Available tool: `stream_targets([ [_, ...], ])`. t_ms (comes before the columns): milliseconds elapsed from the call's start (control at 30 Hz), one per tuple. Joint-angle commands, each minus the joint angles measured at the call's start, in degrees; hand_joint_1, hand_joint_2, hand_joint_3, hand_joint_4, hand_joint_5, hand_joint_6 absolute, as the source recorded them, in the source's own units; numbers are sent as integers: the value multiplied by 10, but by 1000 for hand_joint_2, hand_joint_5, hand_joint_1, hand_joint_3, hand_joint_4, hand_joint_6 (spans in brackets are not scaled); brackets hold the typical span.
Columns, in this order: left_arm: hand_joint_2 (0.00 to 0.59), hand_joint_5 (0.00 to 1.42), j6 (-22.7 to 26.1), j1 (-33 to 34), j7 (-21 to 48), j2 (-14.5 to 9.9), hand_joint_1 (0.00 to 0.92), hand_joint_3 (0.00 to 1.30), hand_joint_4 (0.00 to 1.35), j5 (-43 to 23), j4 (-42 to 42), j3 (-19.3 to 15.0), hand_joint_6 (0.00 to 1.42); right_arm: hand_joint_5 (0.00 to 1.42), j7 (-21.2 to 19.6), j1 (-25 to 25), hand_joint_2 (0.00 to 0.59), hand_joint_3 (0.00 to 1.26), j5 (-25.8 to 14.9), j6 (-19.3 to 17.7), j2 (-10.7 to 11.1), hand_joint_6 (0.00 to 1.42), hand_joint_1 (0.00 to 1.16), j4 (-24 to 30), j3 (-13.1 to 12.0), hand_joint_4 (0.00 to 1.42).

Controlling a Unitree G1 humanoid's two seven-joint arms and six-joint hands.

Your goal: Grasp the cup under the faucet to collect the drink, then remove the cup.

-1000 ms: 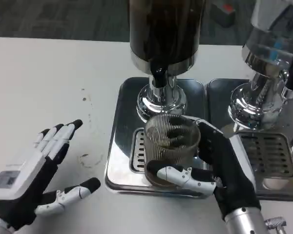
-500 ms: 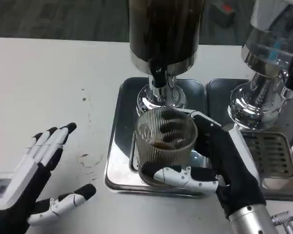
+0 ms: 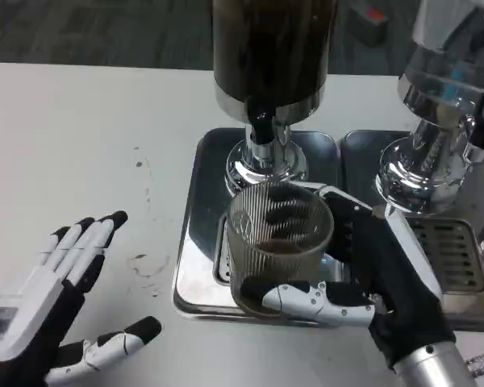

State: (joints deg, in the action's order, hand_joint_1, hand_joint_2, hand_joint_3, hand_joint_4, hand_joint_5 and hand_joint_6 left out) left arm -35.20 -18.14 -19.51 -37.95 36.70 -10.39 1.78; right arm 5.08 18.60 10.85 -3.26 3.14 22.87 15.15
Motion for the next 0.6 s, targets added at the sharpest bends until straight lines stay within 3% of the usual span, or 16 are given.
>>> stream_targets([
  [33,160,0,4,-9,5,8,0,0,0,3,6,0,0,686,-7,3,226,455,-11,-3,-11,975,967,16,6,572],
  [600,160,0,5,-1,5,18,0,0,0,5,0,4,0,690,-25,5,227,455,-10,-8,-23,979,964,9,4,582],
])
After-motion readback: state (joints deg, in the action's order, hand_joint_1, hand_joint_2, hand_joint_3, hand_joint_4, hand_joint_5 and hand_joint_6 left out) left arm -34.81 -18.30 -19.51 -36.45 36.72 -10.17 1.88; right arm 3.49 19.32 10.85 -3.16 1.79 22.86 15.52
